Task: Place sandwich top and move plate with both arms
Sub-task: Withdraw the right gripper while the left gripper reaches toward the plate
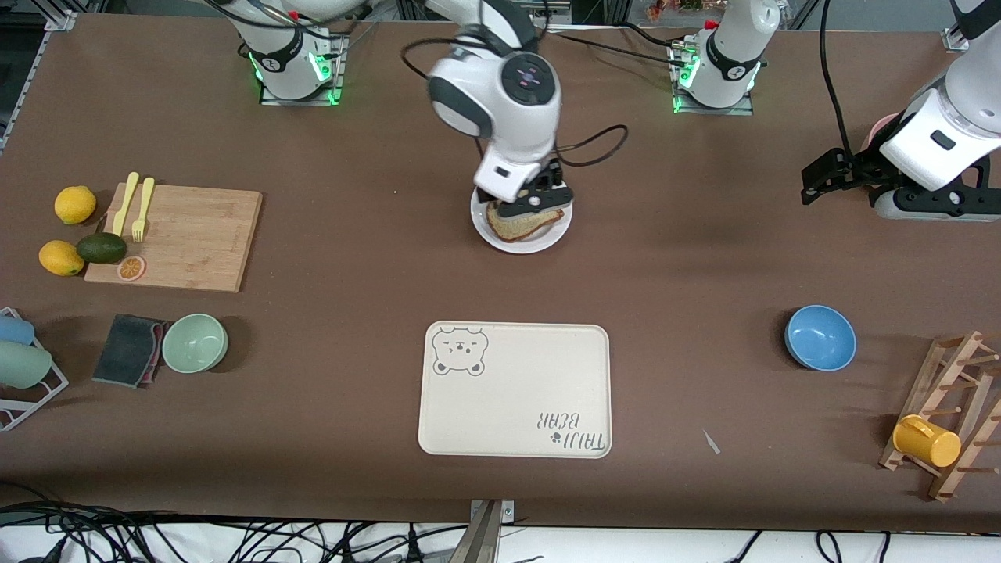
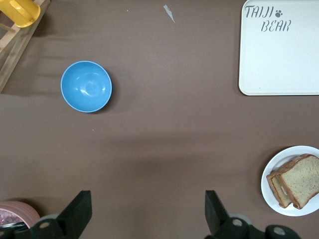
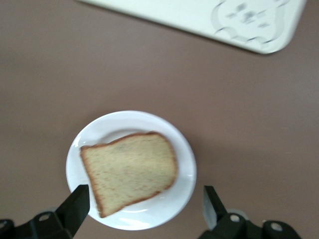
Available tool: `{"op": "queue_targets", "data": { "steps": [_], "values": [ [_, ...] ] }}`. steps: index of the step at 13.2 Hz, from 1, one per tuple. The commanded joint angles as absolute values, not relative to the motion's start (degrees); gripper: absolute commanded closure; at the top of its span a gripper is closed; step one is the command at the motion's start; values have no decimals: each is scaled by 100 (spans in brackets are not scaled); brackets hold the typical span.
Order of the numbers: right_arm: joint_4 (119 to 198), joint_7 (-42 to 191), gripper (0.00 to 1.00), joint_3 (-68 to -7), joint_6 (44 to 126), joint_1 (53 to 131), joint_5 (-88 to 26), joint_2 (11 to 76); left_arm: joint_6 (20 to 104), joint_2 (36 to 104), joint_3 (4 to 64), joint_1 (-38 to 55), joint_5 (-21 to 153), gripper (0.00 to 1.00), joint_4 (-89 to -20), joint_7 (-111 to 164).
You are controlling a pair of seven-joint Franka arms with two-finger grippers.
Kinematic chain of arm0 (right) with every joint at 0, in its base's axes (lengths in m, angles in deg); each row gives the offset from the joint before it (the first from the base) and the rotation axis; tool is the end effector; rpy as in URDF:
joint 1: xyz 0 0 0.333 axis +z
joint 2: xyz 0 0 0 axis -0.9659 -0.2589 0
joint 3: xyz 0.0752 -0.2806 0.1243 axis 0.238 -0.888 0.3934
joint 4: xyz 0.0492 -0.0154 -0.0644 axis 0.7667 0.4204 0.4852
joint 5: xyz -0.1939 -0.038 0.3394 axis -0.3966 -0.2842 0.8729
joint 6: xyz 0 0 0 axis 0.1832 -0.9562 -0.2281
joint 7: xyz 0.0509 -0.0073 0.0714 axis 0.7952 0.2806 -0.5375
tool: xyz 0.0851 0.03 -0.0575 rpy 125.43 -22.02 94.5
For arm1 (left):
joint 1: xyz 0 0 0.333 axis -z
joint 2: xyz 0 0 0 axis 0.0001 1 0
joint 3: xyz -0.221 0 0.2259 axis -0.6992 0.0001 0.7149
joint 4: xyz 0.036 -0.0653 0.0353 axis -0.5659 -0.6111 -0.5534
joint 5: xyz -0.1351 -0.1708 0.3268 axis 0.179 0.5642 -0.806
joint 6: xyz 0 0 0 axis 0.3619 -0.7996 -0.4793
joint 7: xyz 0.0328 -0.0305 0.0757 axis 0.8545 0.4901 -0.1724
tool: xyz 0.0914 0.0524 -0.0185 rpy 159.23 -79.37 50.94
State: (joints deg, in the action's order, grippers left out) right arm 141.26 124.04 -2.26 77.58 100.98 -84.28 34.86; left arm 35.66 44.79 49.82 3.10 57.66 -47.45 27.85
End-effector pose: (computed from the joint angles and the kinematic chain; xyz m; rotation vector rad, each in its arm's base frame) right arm 0.4641 0.5223 0.4031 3.1043 0.3365 -0.0219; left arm 0.5536 -0.0561 0.5980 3.1276 -0.0137 -0.0657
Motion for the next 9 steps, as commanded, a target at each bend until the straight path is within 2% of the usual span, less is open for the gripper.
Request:
{"op": "queue_targets", "data": {
  "steps": [1,3,6,9],
  "values": [
    [15210,12342,0,-415,7791,9575,-8160,4660,3552,4480,4951,307,5582,0,-4691,2704],
    [15359,11844,0,-1021,7624,9583,-8081,5126,3552,4515,4934,333,5573,0,-4691,2774],
    [15553,11158,0,-2469,7632,9583,-6565,5645,3552,4603,4873,342,5582,0,-4691,2782],
    [15580,10375,0,-3253,7378,9574,-6507,5909,3517,4910,4732,342,5625,0,-4699,2774]
  ]
}}
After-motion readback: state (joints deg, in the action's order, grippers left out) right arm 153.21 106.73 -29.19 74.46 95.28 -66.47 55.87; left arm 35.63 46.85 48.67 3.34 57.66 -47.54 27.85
